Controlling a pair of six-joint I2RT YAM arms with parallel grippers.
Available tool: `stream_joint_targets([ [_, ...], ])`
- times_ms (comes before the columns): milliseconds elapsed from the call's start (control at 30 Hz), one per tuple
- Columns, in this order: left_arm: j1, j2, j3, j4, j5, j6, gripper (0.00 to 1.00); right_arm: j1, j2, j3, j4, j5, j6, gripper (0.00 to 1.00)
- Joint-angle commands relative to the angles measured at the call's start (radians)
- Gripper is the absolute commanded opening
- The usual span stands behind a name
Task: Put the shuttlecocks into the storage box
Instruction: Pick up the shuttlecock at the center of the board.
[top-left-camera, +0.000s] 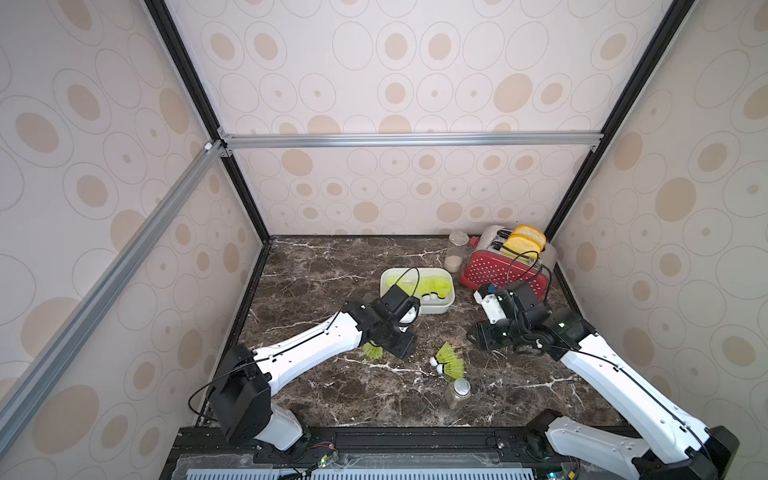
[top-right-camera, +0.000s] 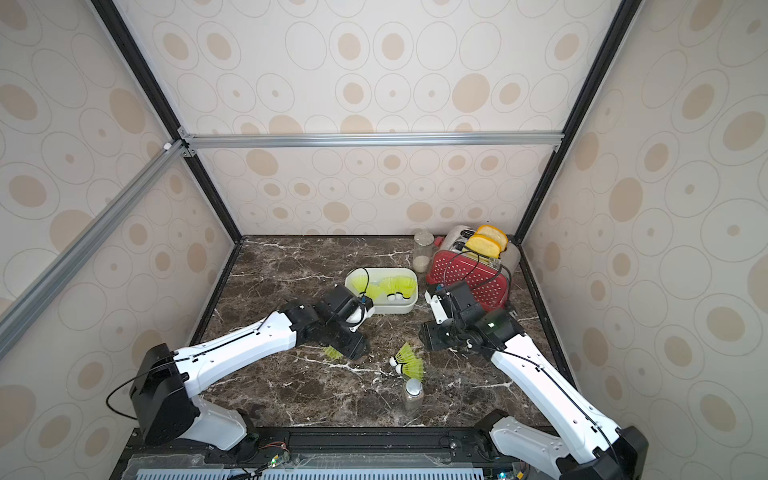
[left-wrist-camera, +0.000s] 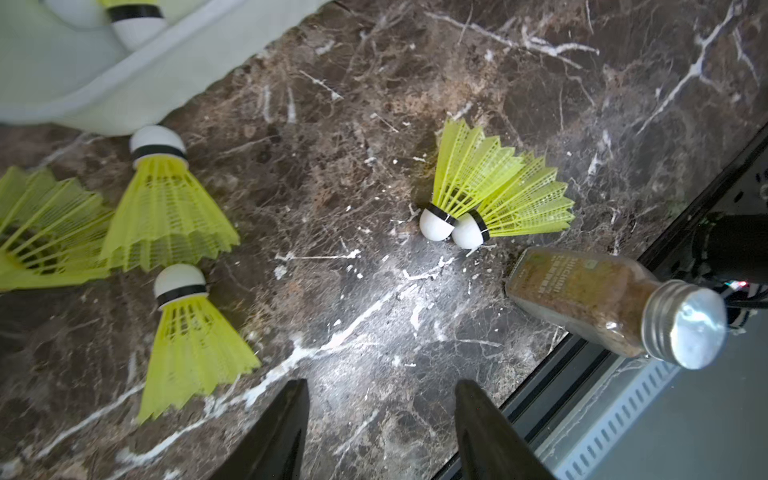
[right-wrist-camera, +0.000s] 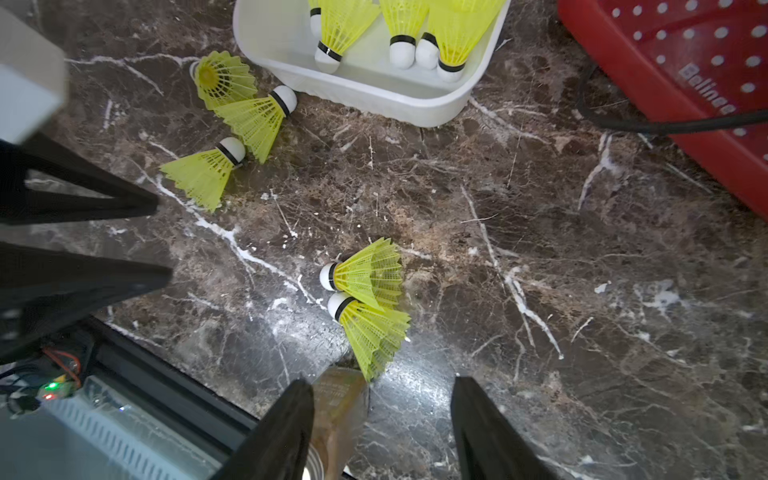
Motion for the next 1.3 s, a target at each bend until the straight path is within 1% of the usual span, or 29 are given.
stream_joint_targets([
  [0, -0.037, 0.043, -0.006, 0.128, -0.003, 0.09, 0.58, -0.049, -0.058, -0.015, -0.044, -0.161, -0.003, 0.59],
  [100, -0.042, 0.096, 0.002, 0.16, 0.017, 0.13, 0.58, -0.08, -0.106, -0.03, -0.053, -0.238, 0.006, 0.6],
  [233, -0.054, 0.163, 0.03, 0.18, 0.037, 0.189, 0.58, -0.111, -0.174, -0.071, -0.05, -0.279, 0.032, 0.62],
  [400, -0.063, 0.209, 0.019, 0.241, 0.035, 0.225, 0.59, -0.148, -0.209, -0.094, -0.073, -0.279, 0.054, 0.62],
  [533, -0.083, 0.241, 0.015, 0.263, 0.008, 0.266, 0.59, -0.156, -0.219, -0.099, -0.072, -0.281, 0.063, 0.62],
  [633, -0.11, 0.261, 0.014, 0.272, -0.056, 0.32, 0.59, -0.157, -0.218, -0.097, -0.077, -0.278, 0.064, 0.62],
  [800, -0.112, 0.301, 0.023, 0.291, -0.109, 0.355, 0.58, -0.162, -0.214, -0.087, -0.095, -0.272, 0.059, 0.62],
  [1000, -0.116, 0.332, 0.04, 0.306, -0.088, 0.366, 0.54, -0.168, -0.218, -0.079, -0.111, -0.261, 0.054, 0.62],
  [1267, -0.144, 0.377, 0.062, 0.305, -0.068, 0.392, 0.54, -0.174, -0.213, -0.071, -0.117, -0.257, 0.051, 0.62],
])
